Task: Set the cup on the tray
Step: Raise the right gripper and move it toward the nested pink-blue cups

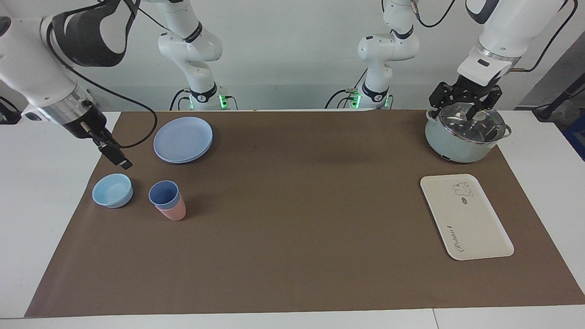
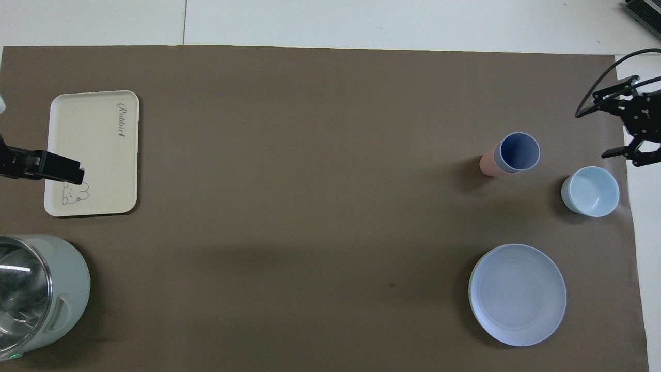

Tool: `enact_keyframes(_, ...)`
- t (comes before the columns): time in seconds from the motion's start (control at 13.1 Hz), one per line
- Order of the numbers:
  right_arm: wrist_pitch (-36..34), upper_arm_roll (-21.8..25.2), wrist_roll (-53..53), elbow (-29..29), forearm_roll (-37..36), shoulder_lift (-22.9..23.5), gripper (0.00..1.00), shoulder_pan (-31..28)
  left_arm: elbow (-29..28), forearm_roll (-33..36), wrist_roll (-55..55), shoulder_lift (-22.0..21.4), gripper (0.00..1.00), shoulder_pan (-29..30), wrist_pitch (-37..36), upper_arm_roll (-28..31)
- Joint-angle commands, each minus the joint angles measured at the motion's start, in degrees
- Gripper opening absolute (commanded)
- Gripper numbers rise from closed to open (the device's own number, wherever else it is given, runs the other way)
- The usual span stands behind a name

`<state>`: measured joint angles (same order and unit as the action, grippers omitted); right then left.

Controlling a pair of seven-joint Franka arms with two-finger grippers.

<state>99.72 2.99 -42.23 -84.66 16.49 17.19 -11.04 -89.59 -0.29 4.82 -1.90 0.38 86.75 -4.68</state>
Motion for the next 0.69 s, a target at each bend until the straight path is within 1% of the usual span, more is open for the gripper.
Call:
enact_keyframes(0.0, 1.1, -0.4, -1.7, 2.7, 3.5, 5.6, 0.94, -1.3, -1.5, 0.8, 0.7, -1.5, 1.00, 0.2, -0.2, 0.0)
enact_keyframes(0.15, 4.8, -0.5, -2.0, 2.6, 4.3, 8.5, 0.98, -2.3, -1.5, 0.8, 0.7, -1.5, 1.00, 0.2, -0.2, 0.0)
enact_keyframes(0.38, 7.9, -0.4, -7.4, 2.5, 11.2, 13.8, 1.00, -3.6, -1.5, 0.8, 0.7, -1.5, 1.00, 0.2, -0.3, 0.0)
enact_keyframes(0.46, 8.7, -0.4, -7.9, 1.8, 11.3, 14.3, 1.00, -3.8, -1.5, 0.8, 0.7, -1.5, 1.00, 0.2, -0.3, 0.0)
enact_keyframes(0.61, 9.6, -0.5, -8.0, -2.4, 11.4, 14.2, 1.00, -3.2, -1.5, 0.8, 0.7, -1.5, 1.00, 0.2, -0.3, 0.0)
